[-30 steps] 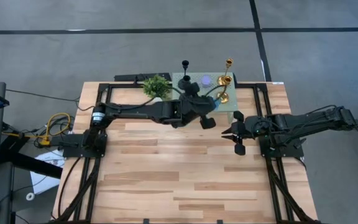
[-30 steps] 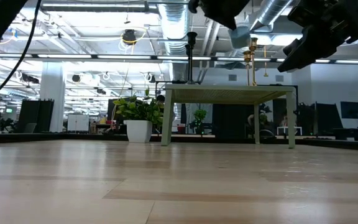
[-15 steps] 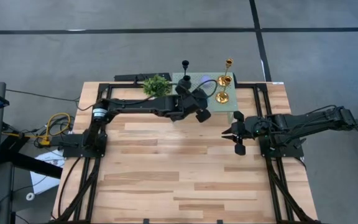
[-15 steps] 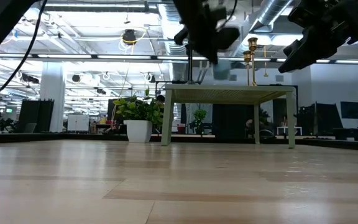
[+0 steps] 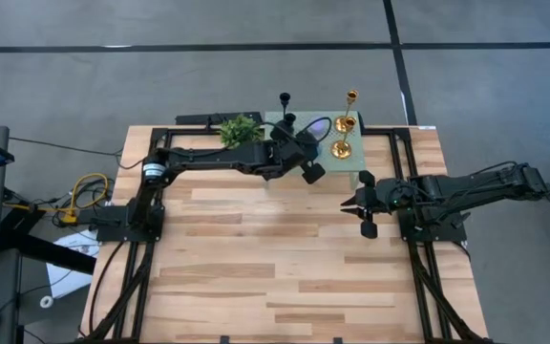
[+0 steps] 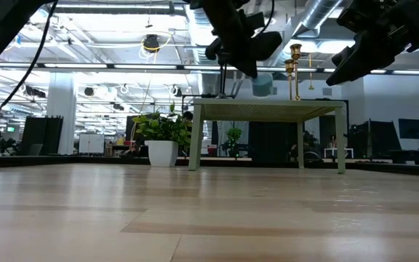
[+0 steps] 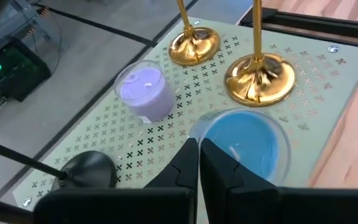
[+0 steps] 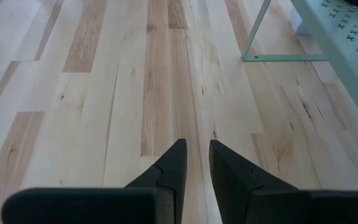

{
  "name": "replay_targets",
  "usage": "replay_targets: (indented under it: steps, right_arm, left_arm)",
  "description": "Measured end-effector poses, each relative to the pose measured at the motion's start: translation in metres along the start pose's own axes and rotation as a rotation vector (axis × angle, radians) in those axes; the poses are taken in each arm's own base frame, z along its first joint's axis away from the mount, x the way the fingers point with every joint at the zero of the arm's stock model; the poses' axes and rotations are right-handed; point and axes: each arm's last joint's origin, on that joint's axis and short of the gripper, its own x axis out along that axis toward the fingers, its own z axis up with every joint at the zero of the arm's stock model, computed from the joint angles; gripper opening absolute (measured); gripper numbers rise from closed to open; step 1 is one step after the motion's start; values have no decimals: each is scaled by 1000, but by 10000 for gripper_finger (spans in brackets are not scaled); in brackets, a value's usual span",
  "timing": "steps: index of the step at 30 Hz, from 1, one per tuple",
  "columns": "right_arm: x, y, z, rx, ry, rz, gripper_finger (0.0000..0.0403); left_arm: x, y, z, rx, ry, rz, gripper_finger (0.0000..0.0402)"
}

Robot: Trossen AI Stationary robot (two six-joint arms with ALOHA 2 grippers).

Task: Pick & Place candle stick holders
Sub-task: Align the blue scented candle with the violet scented candle on the shelf

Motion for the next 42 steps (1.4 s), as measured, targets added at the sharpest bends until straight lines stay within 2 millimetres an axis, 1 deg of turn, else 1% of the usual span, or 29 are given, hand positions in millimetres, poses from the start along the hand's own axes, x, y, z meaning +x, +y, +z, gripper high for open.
replay_targets:
  steps: [10, 21, 28, 31, 42]
  right_arm:
    - [0, 0, 0, 0, 3, 0, 61]
    - [0, 0, 0, 0, 2, 0, 61]
    - [0, 0, 0, 2, 3, 0, 61]
    - [0, 0, 0, 3, 3, 0, 61]
    - [0, 0, 0, 2, 2, 0, 61]
  left_arm:
    - [-1, -2, 0, -24, -3, -4, 5]
    - [6, -2, -10, -16, 23, 4, 7]
    - [8, 0, -9, -26, 16, 10, 8]
    - [8, 1, -8, -28, 11, 11, 15]
    - [8, 1, -6, -31, -5, 10, 61]
